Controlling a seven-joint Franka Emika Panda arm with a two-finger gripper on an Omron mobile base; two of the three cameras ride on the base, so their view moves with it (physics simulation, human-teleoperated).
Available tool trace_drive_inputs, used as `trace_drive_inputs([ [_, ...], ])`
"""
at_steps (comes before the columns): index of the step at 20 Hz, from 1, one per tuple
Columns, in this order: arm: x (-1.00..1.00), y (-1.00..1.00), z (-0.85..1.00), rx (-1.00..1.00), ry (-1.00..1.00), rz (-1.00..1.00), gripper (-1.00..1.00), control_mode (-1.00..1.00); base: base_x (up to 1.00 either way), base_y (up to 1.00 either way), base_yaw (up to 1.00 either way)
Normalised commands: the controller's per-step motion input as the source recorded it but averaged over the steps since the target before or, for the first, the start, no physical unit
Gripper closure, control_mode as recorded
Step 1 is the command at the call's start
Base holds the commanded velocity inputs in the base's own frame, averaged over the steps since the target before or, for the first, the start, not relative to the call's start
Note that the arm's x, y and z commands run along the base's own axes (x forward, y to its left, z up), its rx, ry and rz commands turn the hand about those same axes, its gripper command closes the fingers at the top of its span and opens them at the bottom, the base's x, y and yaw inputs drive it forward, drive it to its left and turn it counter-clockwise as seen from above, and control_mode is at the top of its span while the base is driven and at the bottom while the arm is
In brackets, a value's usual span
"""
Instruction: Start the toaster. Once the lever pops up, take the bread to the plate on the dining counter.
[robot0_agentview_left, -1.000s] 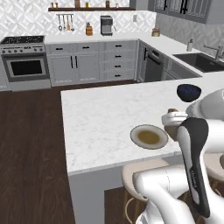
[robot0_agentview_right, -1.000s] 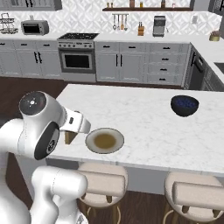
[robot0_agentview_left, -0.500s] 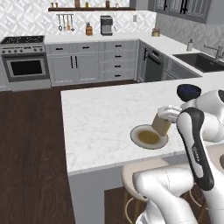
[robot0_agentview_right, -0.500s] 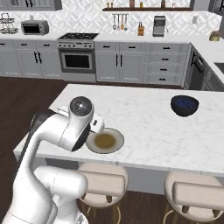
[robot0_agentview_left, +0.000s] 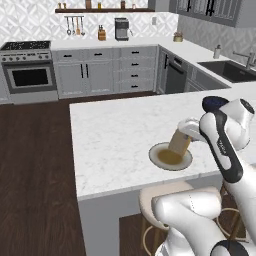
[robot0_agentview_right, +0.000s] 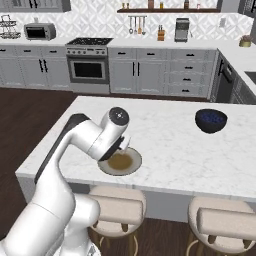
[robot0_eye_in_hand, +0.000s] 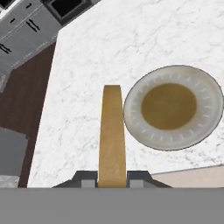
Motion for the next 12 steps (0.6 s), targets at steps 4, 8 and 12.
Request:
trace_drive_inputs([
  [4, 0.26, 0.00, -0.35, 0.05, 0.14, 0.00, 1.00, -1.00, 0.00, 0.00, 0.00],
  [8, 0.28, 0.00, -0.43, 0.04, 0.13, 0.00, 1.00, -1.00, 0.00, 0.00, 0.00],
  [12, 0.36, 0.00, -0.29, 0.02, 0.07, 0.00, 1.00, -1.00, 0.00, 0.00, 0.00],
])
